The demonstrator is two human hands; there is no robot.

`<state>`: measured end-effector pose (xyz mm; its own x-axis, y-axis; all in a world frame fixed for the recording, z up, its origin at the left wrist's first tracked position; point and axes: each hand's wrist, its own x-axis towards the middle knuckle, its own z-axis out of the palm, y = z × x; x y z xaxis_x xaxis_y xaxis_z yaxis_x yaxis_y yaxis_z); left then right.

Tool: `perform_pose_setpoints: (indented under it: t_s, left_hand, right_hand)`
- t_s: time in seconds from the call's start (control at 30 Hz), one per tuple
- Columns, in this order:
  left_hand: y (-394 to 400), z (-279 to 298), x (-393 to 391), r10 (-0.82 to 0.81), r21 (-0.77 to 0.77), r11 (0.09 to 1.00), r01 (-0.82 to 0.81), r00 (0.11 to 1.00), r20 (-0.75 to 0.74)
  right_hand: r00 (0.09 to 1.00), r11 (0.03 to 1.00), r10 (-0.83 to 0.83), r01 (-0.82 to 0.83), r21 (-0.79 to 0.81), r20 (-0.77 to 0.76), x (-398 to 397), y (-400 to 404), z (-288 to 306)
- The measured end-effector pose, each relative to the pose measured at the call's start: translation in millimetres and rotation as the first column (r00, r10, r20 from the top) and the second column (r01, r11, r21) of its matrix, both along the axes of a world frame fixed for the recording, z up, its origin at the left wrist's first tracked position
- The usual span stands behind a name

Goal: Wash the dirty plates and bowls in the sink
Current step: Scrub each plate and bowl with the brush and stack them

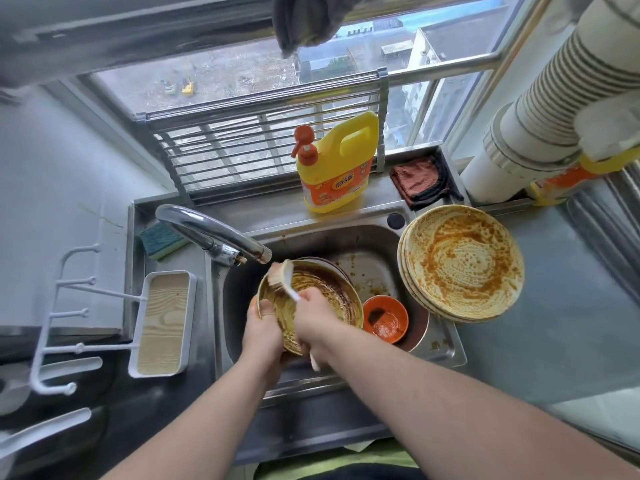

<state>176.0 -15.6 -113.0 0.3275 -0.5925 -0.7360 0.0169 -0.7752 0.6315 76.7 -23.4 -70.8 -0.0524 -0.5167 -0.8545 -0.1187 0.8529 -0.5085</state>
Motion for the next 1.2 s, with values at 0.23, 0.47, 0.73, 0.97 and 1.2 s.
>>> perform_pose_setpoints:
  t_s: [0.23,0.47,0.73,0.97,1.2]
  left_hand:
    - [-10,10,-3,0.087,0.072,0.994,-0.083,0.995,-0.053]
    - [-30,6,26,-0.071,-0.049,0.996,0.080,0.986,0.151]
    - [-28,21,24,-0.336,-0.054,0.924,0.379,0.871,0.358]
    - [-36,45,-3,-0.571,0.005,0.776,0.631,0.698,0.431]
    - [-14,55,0,-0.657,0.059,0.577,0.815,0.420,0.627]
  right_hand:
    - [0.981,0.984,0.174,-0.177,0.020,0.090,-9,22,2]
    - [0.805,0.804,0.593,-0.592,-0.051,0.003,-79,54,8]
    - [0.505,0.620,0.669,-0.783,0.036,-0.546,-132,30,-25]
    - [0.976,0.909,0.152,-0.199,-0.365,-0.153,-53,36,-12]
    - [0.988,0.997,0.019,-0.031,-0.072,-0.153,-36,24,-48]
